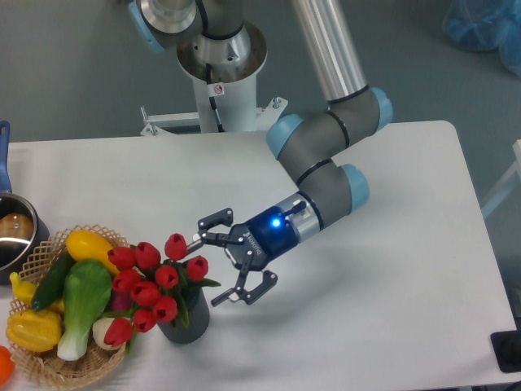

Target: Insert the flowers into the vase

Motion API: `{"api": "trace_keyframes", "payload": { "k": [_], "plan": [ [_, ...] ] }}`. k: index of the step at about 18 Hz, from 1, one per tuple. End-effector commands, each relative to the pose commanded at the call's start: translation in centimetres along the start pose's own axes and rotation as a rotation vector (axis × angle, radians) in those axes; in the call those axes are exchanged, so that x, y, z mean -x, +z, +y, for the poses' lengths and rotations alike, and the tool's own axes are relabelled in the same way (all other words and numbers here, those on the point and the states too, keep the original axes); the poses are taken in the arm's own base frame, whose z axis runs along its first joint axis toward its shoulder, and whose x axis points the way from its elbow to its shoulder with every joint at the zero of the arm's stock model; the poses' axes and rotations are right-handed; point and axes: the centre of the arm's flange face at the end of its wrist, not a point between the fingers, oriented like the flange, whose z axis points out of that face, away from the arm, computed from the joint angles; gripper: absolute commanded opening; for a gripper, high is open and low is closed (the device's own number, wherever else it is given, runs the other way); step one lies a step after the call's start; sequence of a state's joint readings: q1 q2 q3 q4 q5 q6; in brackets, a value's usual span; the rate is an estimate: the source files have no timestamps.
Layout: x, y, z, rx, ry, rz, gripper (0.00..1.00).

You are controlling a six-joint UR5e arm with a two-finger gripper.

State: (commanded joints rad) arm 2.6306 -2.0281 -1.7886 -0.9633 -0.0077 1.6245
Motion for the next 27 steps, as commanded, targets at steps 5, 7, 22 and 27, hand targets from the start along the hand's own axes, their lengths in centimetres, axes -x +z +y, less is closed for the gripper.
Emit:
{"api": "trace_keyframes", "payload": {
  "k": [5, 7, 22, 27],
  "plan": [
    [0.4, -3.7, -3.7, 0.013, 0.063, -0.062, 1.00],
    [0.3, -5.7, -5.5, 0.089, 0.092, -0.096, 1.00],
    [-1.2, -16.4, -11.6, 0.905, 0.181, -0.331, 1.00],
    [0.5, -18.2, -10.4, 1.222, 0.159, -0.345, 1.00]
  ]
}}
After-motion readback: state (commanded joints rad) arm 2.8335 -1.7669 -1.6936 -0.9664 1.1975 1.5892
